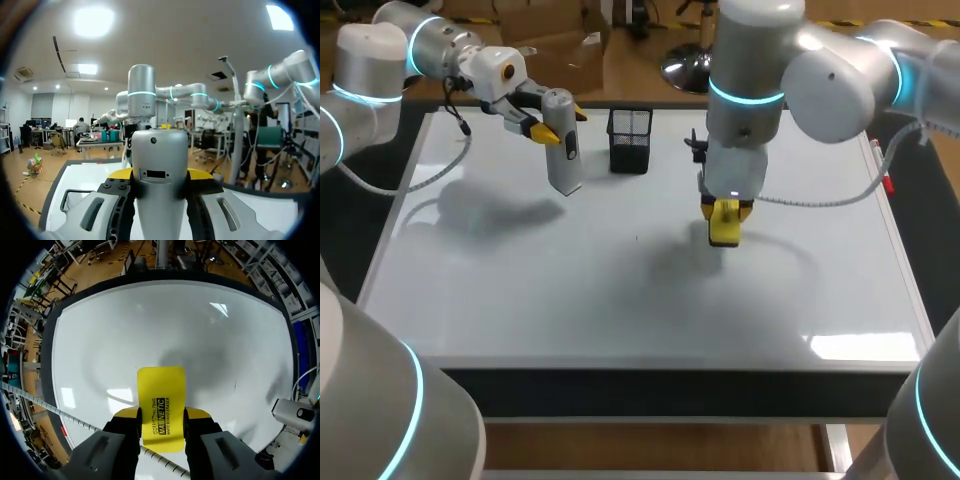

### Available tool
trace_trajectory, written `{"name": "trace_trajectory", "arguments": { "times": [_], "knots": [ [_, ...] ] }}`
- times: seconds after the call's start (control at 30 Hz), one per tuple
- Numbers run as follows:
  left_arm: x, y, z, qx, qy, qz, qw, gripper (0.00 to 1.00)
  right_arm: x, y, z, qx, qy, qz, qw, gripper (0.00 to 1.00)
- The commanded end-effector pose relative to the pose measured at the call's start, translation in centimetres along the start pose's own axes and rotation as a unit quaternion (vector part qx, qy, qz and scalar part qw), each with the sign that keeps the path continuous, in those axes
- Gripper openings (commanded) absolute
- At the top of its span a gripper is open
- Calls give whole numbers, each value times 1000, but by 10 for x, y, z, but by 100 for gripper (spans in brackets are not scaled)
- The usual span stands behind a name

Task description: Pick up the inspection probe, press it on each red-marked spot on the whiteboard one by one, put down the probe, pick up the eraser, and wipe off all the red marks.

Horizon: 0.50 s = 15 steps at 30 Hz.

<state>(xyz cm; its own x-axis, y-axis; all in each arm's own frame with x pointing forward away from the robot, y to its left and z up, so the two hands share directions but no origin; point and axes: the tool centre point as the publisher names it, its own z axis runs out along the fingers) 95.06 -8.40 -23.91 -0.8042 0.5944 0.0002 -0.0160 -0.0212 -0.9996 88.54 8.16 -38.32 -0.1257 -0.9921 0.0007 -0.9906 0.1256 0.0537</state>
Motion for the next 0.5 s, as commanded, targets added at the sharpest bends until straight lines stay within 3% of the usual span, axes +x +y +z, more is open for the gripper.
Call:
{"name": "trace_trajectory", "arguments": {
  "times": [0.03,0.5],
  "knots": [
    [-1,-1,-1,-1,2,-1,1000,0,-3,-34,3,-14,0,-5,1000,0],
    [-1,-1,-1,-1,2,-1,1000,0,-18,-115,4,-27,-2,-20,999,0]
  ]
}}
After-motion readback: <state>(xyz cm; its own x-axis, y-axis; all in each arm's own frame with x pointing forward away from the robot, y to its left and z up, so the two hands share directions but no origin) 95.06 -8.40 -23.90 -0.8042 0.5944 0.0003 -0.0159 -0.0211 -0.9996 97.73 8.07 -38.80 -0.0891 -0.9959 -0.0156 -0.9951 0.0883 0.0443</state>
